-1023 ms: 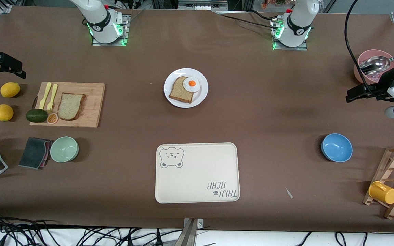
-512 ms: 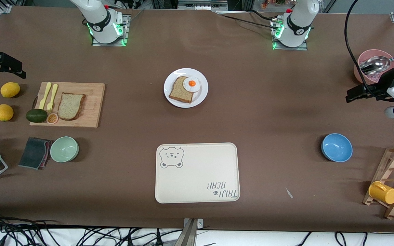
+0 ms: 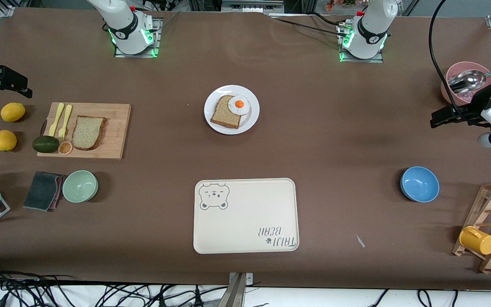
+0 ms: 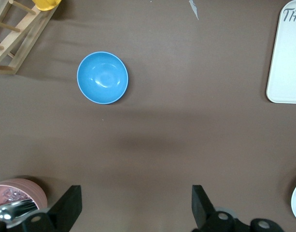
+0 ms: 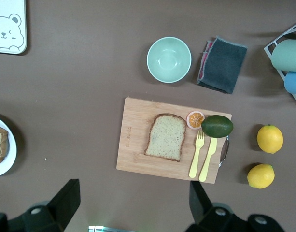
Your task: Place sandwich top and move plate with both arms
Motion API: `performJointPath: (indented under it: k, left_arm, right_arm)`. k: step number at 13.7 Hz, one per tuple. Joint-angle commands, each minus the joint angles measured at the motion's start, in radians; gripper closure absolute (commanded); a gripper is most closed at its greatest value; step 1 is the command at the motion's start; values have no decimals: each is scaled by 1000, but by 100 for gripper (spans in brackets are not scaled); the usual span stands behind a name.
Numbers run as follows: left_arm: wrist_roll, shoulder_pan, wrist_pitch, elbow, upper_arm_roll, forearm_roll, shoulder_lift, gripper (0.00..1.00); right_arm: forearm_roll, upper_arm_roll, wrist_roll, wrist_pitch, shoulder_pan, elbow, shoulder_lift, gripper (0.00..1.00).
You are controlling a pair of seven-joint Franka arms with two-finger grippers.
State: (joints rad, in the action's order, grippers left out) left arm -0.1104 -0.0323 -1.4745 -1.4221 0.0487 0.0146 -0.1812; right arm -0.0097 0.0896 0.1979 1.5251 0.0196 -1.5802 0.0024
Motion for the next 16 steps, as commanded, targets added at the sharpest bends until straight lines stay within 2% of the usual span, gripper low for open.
performJointPath:
  k: [1, 8, 12, 14, 16]
  left_arm:
    - [0, 5, -17, -18, -1, -7, 8, 0]
    - [0, 2, -23, -24, -3, -5, 11, 0]
    - [0, 2, -23, -24, -3, -5, 13, 0]
    - [0, 2, -23, -24, -3, -5, 16, 0]
    - [0, 2, -23, -24, -3, -5, 16, 0]
  right_arm:
    - [-16, 1, -3, -5, 2, 17, 1, 0]
    - [-22, 2, -2, -14, 0, 17, 1, 0]
    - [-41, 1, -11, -80, 2, 2, 33, 0]
    - [-55, -1, -81, -59, 3, -32, 57, 0]
    - [-56, -1, -95, 39, 8, -101, 74, 0]
